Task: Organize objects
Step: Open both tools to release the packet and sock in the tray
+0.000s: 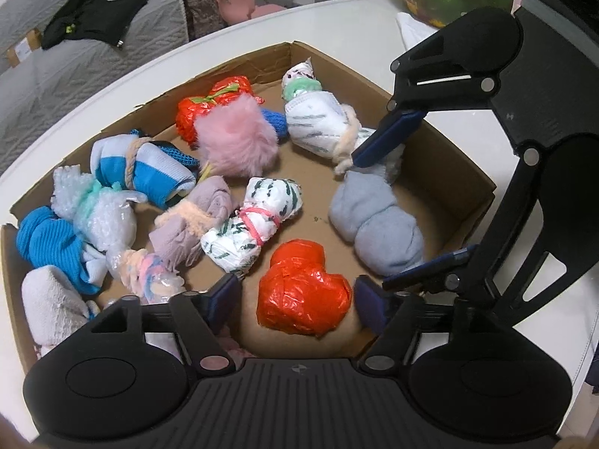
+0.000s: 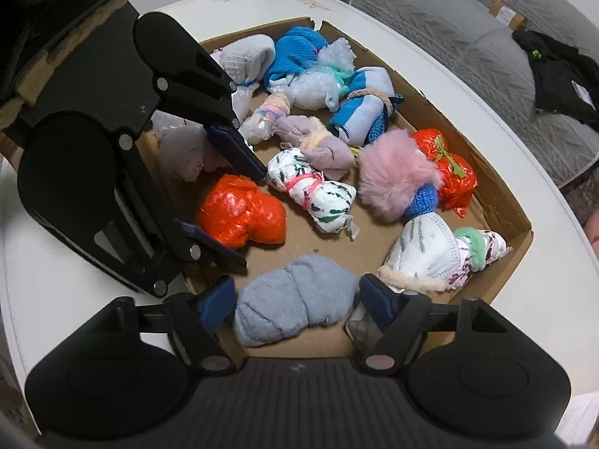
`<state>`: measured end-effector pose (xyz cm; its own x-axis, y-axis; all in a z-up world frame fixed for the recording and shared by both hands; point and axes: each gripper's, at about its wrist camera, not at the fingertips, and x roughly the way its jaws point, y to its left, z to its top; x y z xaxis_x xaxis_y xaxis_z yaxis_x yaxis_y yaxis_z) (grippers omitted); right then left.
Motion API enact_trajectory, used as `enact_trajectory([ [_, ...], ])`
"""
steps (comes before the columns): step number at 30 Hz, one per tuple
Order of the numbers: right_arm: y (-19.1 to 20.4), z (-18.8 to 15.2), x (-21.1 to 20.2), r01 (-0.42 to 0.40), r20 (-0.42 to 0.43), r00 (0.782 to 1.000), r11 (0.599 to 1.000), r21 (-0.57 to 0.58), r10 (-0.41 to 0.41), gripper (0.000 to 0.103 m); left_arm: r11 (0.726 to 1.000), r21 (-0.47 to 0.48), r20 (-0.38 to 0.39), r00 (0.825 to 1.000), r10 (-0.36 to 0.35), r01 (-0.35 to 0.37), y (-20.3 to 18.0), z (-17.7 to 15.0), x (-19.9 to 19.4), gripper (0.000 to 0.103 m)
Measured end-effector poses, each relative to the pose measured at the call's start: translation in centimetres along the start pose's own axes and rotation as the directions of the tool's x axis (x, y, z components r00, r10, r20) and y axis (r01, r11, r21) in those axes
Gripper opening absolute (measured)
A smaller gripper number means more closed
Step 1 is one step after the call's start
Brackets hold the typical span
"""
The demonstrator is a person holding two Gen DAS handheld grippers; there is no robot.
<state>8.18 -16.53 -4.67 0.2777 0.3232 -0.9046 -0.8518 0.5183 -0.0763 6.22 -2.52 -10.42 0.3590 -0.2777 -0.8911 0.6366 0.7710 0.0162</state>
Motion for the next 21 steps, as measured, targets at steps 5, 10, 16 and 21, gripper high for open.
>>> enact_trajectory([
  [5,0.0,-0.1,-0.2,0.015,0.0,1.0,1.0,0.009,-0.015,0.074,1.0,-0.014,-0.003,1.0,0.028,-0.028,-0.2,0.3,-0.2,0.076],
  [10,-0.2,-0.3,-0.7,0.017,0.005,1.0,0.999,0.041,-0.018,0.076,0.998,-0.046,-0.006,0.999,0.039,-0.039,-0.1,0.4,-0.9,0.084],
  [16,-0.3,-0.8,-2.1,0.031,0.021,0.999,0.993,0.115,-0.033,0.081,0.991,-0.115,0.0,0.998,0.071,-0.07,-0.2,0.5,-2.7,0.09],
  [21,0.1,-1.2,-3.9,0.046,0.04,0.998,0.979,0.198,-0.055,0.093,0.973,-0.21,0.009,0.995,0.099,-0.095,0.0,-0.3,-4.9,0.098],
])
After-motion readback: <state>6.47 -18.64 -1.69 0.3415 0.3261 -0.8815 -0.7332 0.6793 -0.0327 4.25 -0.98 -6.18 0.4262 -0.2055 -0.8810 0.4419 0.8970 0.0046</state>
